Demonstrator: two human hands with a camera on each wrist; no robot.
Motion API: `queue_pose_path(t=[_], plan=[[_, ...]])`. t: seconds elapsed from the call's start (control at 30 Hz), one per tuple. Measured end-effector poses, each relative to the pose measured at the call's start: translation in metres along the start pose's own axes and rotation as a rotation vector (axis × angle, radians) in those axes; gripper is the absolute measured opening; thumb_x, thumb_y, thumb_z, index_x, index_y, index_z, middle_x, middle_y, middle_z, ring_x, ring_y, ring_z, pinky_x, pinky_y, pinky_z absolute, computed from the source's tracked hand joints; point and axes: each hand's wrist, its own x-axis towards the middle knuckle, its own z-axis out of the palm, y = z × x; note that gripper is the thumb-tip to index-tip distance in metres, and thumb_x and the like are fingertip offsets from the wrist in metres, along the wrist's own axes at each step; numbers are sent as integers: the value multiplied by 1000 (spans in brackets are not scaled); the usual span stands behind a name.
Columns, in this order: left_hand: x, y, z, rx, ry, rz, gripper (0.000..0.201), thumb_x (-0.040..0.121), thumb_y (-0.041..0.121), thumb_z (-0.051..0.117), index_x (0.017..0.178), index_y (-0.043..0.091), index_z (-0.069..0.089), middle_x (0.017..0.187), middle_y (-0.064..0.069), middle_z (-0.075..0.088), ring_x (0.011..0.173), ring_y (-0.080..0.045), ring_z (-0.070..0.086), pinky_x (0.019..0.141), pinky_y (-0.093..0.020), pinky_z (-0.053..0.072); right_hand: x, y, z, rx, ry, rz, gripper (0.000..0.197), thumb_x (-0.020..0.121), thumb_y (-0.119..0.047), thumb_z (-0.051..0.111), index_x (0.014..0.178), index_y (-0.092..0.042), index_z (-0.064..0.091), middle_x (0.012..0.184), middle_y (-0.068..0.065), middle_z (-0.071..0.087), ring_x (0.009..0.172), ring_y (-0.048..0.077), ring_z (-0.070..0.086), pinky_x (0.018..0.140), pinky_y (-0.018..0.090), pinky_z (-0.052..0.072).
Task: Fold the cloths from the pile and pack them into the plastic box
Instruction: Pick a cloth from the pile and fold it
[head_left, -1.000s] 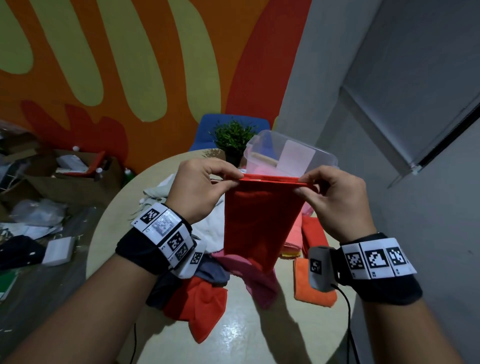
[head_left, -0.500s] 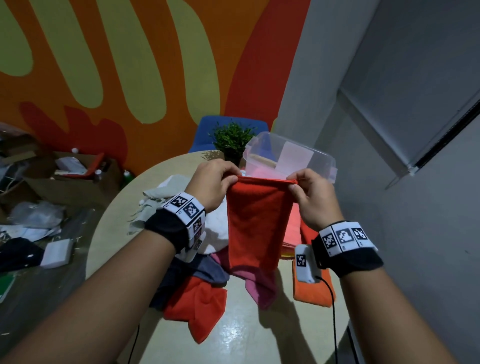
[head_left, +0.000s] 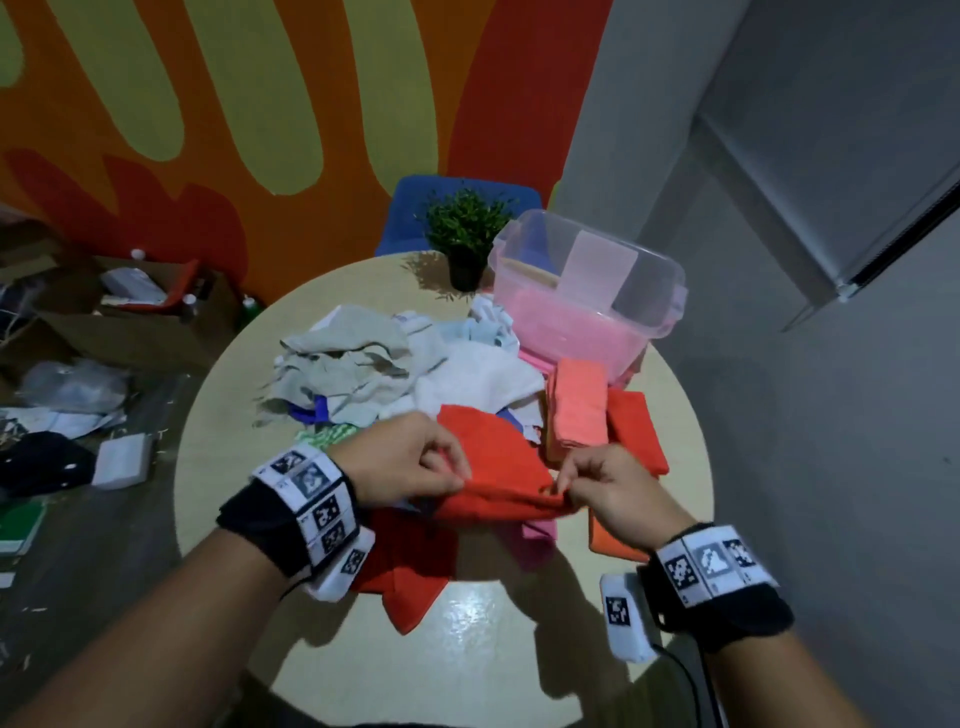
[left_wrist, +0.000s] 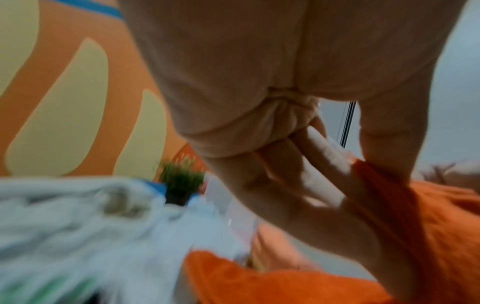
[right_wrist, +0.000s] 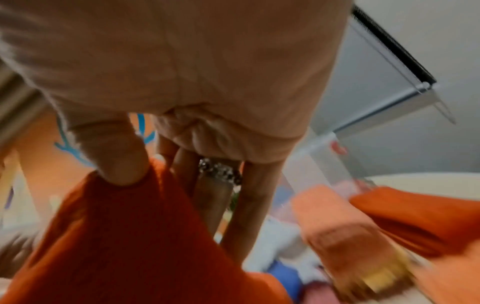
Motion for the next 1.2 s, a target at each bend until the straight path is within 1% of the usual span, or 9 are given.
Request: queue_pose_path(t=[0.13, 0.2, 0.37, 0.5, 0.67, 0.8, 0.9, 1.0, 1.2], plan=[[2, -56, 57, -2, -339, -174, 8, 84, 24, 77, 80, 31, 74, 78, -4, 76, 69, -12, 67, 72, -32, 56, -10, 57, 45, -205, -301, 171, 17, 74, -17, 54, 60, -22, 62, 62, -8, 61, 61, 5, 56, 68, 29, 49], [2, -68, 70, -33, -373, -223, 4, 85, 23, 76, 83, 26, 75, 78, -9, 75, 66, -16, 67, 72, -37, 58, -10, 74, 54, -256, -367, 207, 19, 79, -11, 56, 68, -24, 65, 71, -8, 65, 66, 3, 58, 72, 25, 50], [26, -86, 71, -34, 46, -232, 8, 88, 16, 72, 81, 13, 72, 61, -4, 70, 53, -10, 64, 59, -19, 51, 17, 99, 48, -388, -111, 152, 31, 83, -8, 62, 71, -37, 57, 73, -16, 63, 70, -3, 57, 69, 18, 43], [65, -94, 63, 44, 390, -262, 9, 89, 16, 70, 81, 19, 72, 61, 4, 63, 56, -10, 60, 55, -13, 41, 61, 103, 49, -385, 173, 152, 7, 88, -15, 65, 92, -20, 68, 89, 1, 72, 85, 19, 65, 75, 27, 46], [103, -111, 59, 135, 506, -320, 2, 88, 20, 71, 87, 19, 70, 79, -2, 67, 83, -21, 66, 68, -20, 39, 99, 95, 47, -332, 331, 190, 20, 88, -12, 66, 107, -16, 67, 96, 6, 71, 93, 24, 64, 84, 28, 47], [107, -114, 64, 213, 581, -205, 16, 82, 26, 78, 92, 17, 69, 90, 1, 60, 85, -15, 57, 77, -27, 47, 93, 107, 52, -415, 282, 120, 18, 75, -11, 74, 80, -22, 60, 86, 2, 64, 81, 21, 59, 74, 27, 42], [96, -108, 88, 258, 254, -76, 30, 66, 46, 84, 82, 27, 67, 87, 13, 58, 84, -9, 53, 79, -32, 49, 68, 126, 71, -477, -85, 151, 34, 65, -24, 82, 91, -28, 61, 105, -4, 56, 95, 15, 51, 86, 31, 46], [81, -116, 118, 674, -77, -100, 62, 54, 55, 80, 107, 36, 54, 115, 12, 44, 107, -15, 39, 84, -38, 42, 51, 144, 89, -763, -240, 140, 71, 63, -35, 79, 126, -33, 45, 129, -7, 35, 113, 20, 38, 95, 39, 46], [80, -107, 113, 649, 124, -91, 29, 87, 31, 52, 115, 31, 58, 121, 9, 56, 117, -20, 48, 93, -38, 36, 45, 138, 88, -707, 39, 39, 36, 82, -24, 61, 118, -25, 60, 137, -6, 41, 121, 20, 41, 101, 35, 42]])
